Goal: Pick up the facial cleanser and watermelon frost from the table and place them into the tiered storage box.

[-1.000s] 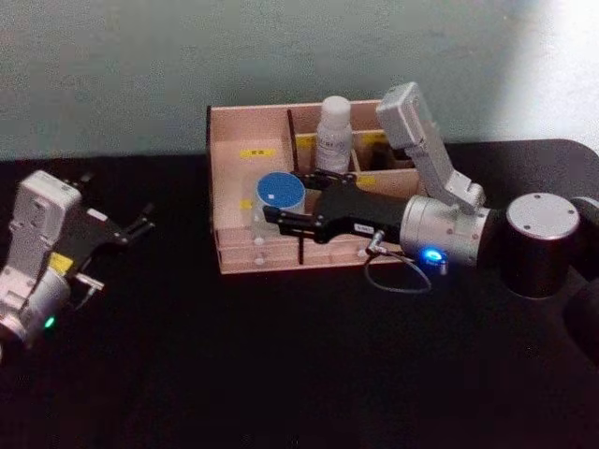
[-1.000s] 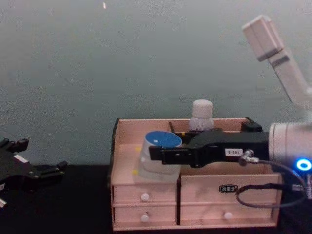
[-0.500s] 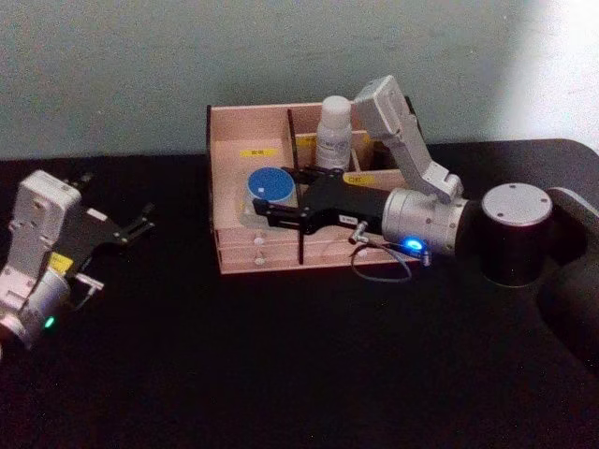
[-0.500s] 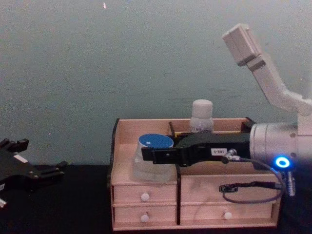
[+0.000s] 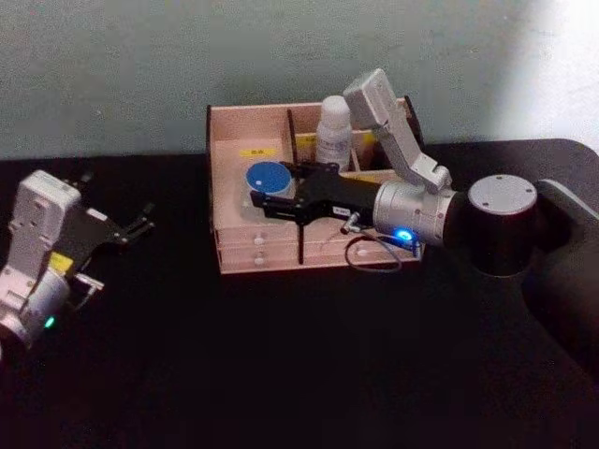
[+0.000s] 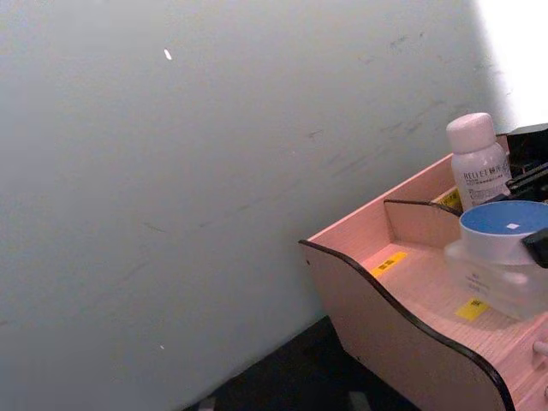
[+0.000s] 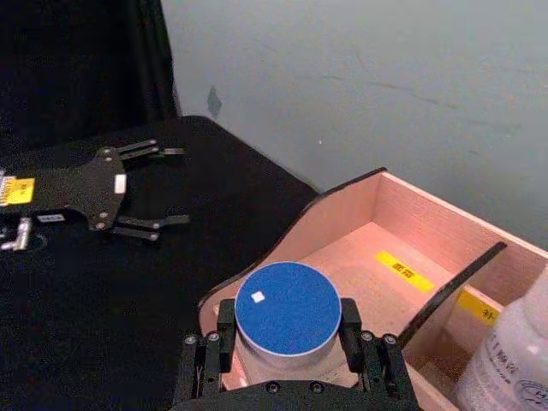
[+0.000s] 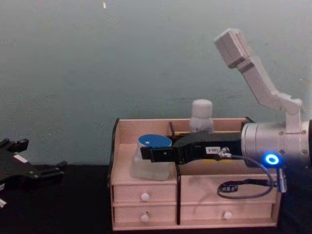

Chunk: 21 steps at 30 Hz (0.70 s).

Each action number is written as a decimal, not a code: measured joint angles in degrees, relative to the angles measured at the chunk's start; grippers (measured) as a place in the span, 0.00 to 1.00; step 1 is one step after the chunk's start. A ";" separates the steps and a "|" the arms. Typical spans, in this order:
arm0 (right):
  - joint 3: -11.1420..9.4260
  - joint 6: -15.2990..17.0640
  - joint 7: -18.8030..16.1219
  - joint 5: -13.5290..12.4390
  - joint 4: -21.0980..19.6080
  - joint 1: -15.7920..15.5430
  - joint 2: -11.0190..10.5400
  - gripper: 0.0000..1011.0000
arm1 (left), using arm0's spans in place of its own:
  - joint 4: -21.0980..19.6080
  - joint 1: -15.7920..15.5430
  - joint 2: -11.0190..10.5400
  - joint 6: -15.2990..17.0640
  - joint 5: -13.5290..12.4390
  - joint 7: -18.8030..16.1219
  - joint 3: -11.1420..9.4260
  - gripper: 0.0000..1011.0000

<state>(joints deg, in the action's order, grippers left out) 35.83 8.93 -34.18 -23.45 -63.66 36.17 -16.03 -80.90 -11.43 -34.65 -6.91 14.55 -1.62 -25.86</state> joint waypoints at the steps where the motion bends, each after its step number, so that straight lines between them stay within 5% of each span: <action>1: -0.09 0.10 0.02 0.05 0.39 0.19 0.20 0.72 | 0.00 0.00 0.00 0.00 0.00 0.00 0.00 0.99; 21: -0.79 0.49 -0.16 0.41 4.15 1.85 2.21 0.72 | 0.00 0.00 0.00 0.00 0.00 0.00 0.00 0.99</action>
<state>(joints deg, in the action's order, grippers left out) 35.04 9.42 -34.34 -23.05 -59.51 38.02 -13.82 -80.90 -11.43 -34.65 -6.91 14.55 -1.62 -25.86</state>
